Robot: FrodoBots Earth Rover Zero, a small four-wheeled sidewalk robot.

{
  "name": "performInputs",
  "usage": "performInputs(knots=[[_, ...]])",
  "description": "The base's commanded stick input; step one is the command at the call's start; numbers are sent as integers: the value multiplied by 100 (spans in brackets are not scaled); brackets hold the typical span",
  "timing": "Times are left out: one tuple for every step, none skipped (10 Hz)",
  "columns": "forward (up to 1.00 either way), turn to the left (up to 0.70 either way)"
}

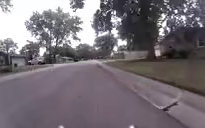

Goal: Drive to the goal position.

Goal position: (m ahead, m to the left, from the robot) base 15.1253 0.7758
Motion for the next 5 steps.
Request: performInputs(knots=[[77,0],[60,0],[55,0],[64,0],[84,0]])
